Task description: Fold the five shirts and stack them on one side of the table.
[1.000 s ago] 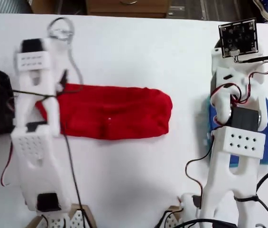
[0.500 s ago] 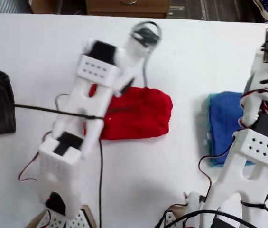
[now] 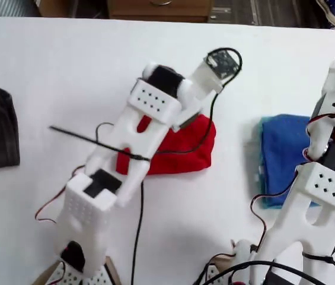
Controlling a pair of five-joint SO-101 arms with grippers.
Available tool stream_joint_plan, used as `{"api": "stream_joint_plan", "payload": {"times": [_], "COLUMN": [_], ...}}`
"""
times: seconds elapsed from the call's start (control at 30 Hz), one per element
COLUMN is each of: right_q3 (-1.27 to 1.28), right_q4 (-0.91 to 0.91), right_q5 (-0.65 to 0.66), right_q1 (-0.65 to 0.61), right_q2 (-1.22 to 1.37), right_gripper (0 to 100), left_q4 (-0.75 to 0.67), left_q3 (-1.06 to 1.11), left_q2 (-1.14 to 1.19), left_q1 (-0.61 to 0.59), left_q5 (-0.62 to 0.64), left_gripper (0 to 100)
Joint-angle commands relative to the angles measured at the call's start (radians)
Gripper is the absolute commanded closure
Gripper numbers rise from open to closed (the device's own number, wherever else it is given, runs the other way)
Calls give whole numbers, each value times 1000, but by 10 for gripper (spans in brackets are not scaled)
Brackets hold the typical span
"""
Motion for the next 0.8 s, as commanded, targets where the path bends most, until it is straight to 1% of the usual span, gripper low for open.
{"api": "stream_joint_plan", "payload": {"times": [0.0,0.3,0.63,0.7,0.77], "right_q3": [-20,-20,-20,-20,-20], "right_q4": [-22,-22,-21,-21,-21], "right_q5": [-9,-9,-9,-9,-9], "right_q1": [8,4,2,2,1], "right_q2": [-5,-5,-5,-5,-5], "right_gripper": [974,974,974,974,974], "left_q4": [-34,-29,-37,-37,-37], "left_q3": [-10,-10,-10,-10,-10], "left_q2": [11,12,17,18,14], "left_q1": [14,14,52,52,48], "left_q5": [-6,-8,-8,-9,-9], "left_gripper": [980,980,976,944,876]}}
